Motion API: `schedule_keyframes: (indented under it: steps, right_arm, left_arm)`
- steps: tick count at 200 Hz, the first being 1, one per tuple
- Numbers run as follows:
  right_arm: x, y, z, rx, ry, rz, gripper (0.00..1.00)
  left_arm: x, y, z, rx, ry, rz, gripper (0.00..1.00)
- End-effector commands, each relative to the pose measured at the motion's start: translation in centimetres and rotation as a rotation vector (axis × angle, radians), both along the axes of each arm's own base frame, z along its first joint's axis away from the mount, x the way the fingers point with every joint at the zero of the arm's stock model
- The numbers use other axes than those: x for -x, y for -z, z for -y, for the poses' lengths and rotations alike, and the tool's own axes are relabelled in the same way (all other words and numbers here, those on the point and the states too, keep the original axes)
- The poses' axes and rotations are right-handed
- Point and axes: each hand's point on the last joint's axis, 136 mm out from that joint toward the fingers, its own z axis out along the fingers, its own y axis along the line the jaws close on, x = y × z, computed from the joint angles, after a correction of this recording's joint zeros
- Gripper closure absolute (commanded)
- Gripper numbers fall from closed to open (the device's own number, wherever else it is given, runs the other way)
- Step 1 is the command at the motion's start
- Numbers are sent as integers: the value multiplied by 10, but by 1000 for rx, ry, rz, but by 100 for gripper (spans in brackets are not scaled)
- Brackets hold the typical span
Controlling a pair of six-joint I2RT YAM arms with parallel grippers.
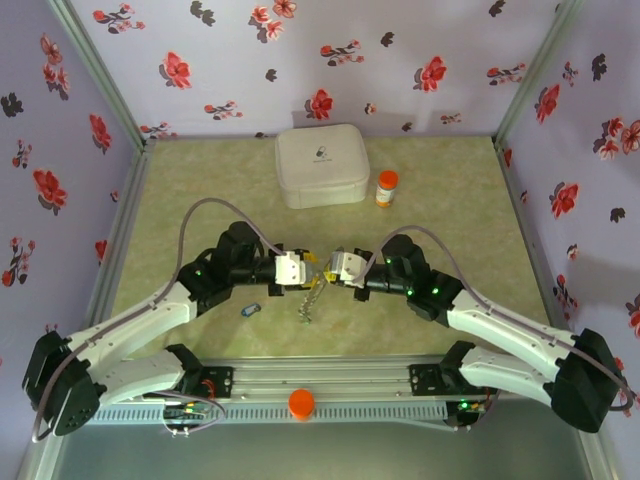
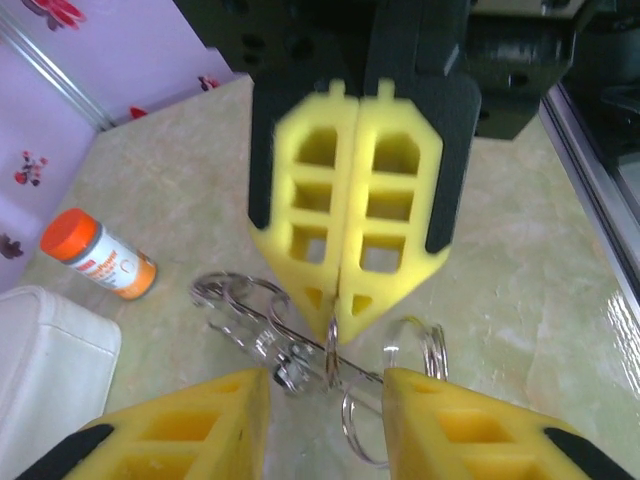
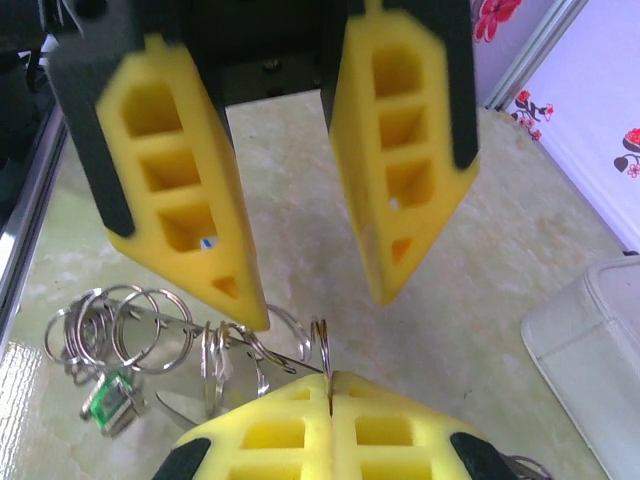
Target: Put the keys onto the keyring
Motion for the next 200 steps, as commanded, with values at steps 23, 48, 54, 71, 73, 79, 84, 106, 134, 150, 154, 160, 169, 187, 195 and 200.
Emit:
schedule_keyframes:
  steps: [23, 48, 54, 71, 73, 79, 84, 106, 134, 150, 154, 160, 169, 187, 195, 200]
  right_arm:
    - [4, -36, -8, -90, -41, 55, 100]
    - [4, -35, -9, -87, -45, 54, 100]
    - [4, -36, -10, -89, -47, 56, 100]
    - [3, -35, -10, -86, -46, 54, 100]
    - [3, -35, -11, -85, -46, 55, 100]
    - [3, -35, -11, -86, -48, 55, 100]
    - [3, -35, -11, -84, -46, 54, 100]
    - [4, -34, -12, -79, -49, 54, 100]
    - [4, -33, -12, -73, -46, 53, 100]
    - [4, -33, -13, -73, -51, 52, 100]
    - [4, -33, -13, -73, -52, 52, 100]
    - [5, -33, -14, -72, -55, 50, 100]
    - [5, -31, -14, -67, -57, 48, 100]
    - [4, -29, -14, -59, -55, 46, 100]
    - [5, -28, -14, -56, -56, 46, 100]
    - [4, -28, -14, -57, -53, 46, 100]
  left_arm:
    - [2, -4, 4, -12, 29, 9, 70]
    - [1, -6, 5, -3, 24, 2, 73]
    - [1, -6, 5, -2, 24, 1, 73]
    - [1, -8, 5, 5, 23, 3, 73]
    - [1, -8, 5, 6, 23, 3, 74]
    - [1, -9, 6, 10, 23, 1, 74]
    - [2, -9, 6, 13, 24, -1, 75]
    - [2, -11, 7, 22, 24, -3, 79]
    - [3, -12, 7, 28, 25, -3, 79]
    - [3, -13, 8, 29, 27, -2, 80]
    - [4, -13, 8, 28, 27, -3, 80]
    - [3, -13, 8, 29, 27, -2, 81]
    - [4, -13, 9, 30, 30, -3, 83]
    - [4, -15, 9, 32, 29, 2, 85]
    - [4, -15, 9, 32, 30, 3, 86]
    - [4, -15, 9, 32, 31, 4, 87]
